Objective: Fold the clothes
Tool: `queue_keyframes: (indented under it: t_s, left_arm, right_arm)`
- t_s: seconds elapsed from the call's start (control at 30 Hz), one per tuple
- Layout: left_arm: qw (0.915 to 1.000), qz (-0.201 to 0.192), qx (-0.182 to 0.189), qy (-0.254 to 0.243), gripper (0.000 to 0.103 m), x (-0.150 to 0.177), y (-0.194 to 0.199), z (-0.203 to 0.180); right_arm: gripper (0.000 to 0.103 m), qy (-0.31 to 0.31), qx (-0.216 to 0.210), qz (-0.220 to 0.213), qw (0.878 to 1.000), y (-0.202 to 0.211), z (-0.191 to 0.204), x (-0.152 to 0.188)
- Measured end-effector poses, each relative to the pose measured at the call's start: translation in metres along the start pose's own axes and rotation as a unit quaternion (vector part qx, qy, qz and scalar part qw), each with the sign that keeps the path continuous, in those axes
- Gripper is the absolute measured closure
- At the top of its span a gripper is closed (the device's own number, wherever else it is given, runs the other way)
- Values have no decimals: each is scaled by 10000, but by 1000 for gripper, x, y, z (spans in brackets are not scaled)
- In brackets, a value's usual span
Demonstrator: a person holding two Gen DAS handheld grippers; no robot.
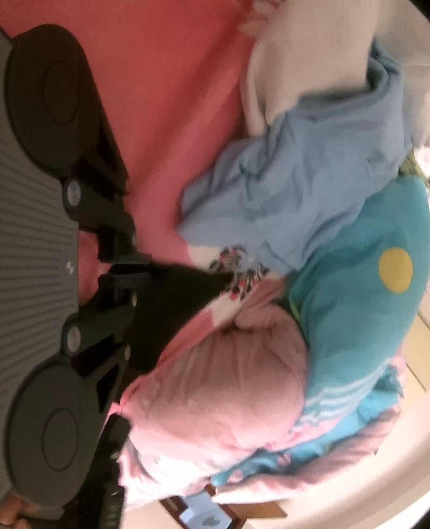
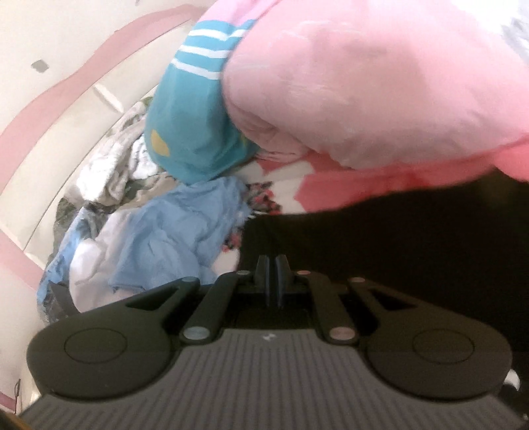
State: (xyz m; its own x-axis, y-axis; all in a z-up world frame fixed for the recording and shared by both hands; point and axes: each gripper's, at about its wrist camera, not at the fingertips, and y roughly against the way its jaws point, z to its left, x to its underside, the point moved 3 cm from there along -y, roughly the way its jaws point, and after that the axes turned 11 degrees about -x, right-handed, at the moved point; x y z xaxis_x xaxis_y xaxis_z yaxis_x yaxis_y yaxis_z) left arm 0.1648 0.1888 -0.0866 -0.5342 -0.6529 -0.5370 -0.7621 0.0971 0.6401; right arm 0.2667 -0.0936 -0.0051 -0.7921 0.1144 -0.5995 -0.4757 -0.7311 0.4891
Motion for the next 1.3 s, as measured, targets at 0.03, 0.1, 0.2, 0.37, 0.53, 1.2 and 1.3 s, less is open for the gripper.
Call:
queue_keyframes:
  t_s: [0.03,0.1,0.2,0.37,0.53,1.2,1.3]
  left_arm:
    - [10000,18,-6,40,98,0,1,2]
    - [9999,54,-19,119,99,0,3,7]
    - [9996,108,-39,239,99,1,7,14]
    - [9995,133,-95,276,99,2,7,17]
    - [9995,135,-121,240,99,1,6,17]
    - [9984,24,-308,480,95,4,19,21]
    - [9978,-50,-344,572,91,0,23,22]
  right_arm:
    - [98,-32,70,-11,10000,4,-3,3]
    - [98,-70,275,12,9996,6,-11,4]
    - [98,16,492,79,9988,-4,-17,0]
    - [98,237,597,430,9970,-53,-26,-9]
    - [103,136,1037,446,9935,-109,-64,-28]
    - [95,-228,501,86,9984,-61,-27,-21]
    - [93,-434,474,-145,9978,-27,-29,-19]
